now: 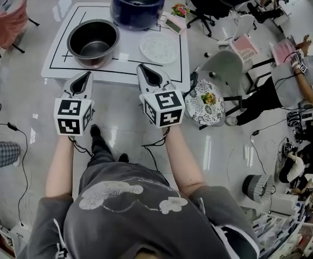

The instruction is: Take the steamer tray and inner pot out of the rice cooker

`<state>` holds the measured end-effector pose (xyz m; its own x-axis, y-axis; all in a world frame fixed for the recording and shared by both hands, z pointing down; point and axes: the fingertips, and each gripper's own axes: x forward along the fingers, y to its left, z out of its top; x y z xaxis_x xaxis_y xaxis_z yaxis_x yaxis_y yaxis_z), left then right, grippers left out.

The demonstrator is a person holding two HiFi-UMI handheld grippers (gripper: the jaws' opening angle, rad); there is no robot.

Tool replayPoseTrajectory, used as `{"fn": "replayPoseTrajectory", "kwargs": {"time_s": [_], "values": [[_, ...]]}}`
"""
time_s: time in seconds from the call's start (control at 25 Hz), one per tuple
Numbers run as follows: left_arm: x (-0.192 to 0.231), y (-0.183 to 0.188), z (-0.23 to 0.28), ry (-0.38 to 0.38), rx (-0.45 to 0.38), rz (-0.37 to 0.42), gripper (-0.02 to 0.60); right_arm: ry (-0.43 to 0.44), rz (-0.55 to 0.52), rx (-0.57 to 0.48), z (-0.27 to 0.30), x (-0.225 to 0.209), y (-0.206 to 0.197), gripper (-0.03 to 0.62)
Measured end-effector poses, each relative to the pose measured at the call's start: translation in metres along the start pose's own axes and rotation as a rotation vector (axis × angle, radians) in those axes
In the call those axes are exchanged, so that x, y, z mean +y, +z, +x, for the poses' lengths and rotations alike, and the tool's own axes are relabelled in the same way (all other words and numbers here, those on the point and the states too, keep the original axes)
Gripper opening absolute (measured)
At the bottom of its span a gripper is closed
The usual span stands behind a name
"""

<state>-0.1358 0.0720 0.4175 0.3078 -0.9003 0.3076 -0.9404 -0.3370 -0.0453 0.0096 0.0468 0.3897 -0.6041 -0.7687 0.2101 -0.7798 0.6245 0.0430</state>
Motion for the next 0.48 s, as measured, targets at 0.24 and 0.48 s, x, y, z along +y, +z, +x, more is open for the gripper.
{"fn": "replayPoseTrajectory", "kwargs": {"time_s": [0.24, 0.48], "values": [[-0.008, -0.008, -0.018, 0.001, 0.011, -0.007, 0.006, 0.015, 0.012, 0.012, -0.018, 0.011, -0.013, 0.028], [-0.013, -0.016, -0.034, 0.011, 0.022, -0.017, 0.006, 0.019, 0.028, 0.012, -0.032, 0.017, -0.02, 0.028]]}}
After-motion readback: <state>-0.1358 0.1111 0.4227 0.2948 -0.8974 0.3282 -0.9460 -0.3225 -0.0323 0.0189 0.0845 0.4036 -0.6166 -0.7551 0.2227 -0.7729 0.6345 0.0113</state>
